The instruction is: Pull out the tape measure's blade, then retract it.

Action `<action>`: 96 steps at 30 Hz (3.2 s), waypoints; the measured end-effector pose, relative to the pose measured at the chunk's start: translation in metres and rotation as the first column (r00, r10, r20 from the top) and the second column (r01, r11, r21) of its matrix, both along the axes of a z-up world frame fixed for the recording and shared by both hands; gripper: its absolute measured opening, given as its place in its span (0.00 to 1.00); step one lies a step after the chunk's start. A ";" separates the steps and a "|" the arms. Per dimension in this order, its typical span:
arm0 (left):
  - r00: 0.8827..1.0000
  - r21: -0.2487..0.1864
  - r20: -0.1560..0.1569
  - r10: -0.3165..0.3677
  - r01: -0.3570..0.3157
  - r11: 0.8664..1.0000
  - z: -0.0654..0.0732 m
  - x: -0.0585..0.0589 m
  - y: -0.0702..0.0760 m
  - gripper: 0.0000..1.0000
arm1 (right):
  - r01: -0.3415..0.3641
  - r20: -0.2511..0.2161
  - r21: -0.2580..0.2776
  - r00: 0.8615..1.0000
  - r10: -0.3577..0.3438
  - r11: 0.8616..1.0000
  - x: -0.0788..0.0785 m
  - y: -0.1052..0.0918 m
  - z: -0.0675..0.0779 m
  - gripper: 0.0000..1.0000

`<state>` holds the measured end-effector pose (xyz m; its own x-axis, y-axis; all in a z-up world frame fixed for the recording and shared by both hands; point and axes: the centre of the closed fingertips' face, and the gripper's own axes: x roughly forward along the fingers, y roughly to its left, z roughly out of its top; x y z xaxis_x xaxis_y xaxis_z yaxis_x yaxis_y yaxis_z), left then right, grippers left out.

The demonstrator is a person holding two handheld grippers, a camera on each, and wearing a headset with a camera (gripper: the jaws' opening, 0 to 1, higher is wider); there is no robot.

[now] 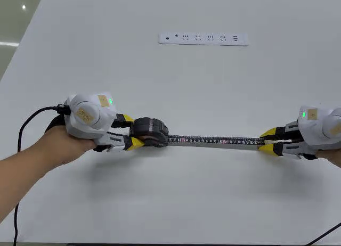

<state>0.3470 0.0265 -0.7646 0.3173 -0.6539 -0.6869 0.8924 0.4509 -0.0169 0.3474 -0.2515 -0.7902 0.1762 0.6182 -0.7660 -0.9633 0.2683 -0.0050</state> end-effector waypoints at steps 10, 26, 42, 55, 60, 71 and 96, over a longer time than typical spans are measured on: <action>1.000 -0.018 0.003 -0.006 0.006 1.000 0.003 0.000 -0.004 0.40 | 0.019 -0.003 0.006 1.000 -0.019 1.000 -0.001 -0.001 0.003 0.24; 0.999 -0.076 0.012 0.043 -0.042 0.996 0.019 0.000 -0.002 0.48 | 0.088 0.010 0.060 0.996 -0.089 0.994 -0.002 0.003 0.016 0.34; 0.986 -0.142 -0.001 0.165 -0.163 0.976 0.031 -0.014 0.009 0.62 | 0.216 0.066 0.125 0.972 -0.225 0.968 -0.013 0.002 0.035 0.49; 0.958 -0.184 0.003 0.287 -0.281 0.942 0.042 -0.021 0.027 0.67 | 0.293 0.078 0.181 0.947 -0.310 0.939 -0.035 0.011 0.042 0.56; 0.945 -0.198 0.000 0.327 -0.320 0.927 0.041 -0.027 0.034 0.70 | 0.322 0.073 0.204 0.937 -0.342 0.925 -0.041 0.012 0.047 0.60; 0.932 -0.207 0.021 0.361 -0.350 0.914 0.040 -0.049 0.039 0.74 | 0.353 0.083 0.225 0.922 -0.379 0.908 -0.053 0.014 0.053 0.69; 0.876 -0.262 -0.038 0.480 -0.472 0.842 0.037 -0.091 0.061 0.80 | 0.405 0.048 0.253 0.902 -0.429 0.879 -0.077 0.015 0.052 0.78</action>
<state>0.2558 0.0872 -0.7280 0.6513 -0.5679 -0.5033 0.5707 0.8037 -0.1684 0.2707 -0.2367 -0.7377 0.5246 0.6278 -0.5751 -0.7595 0.6503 0.0171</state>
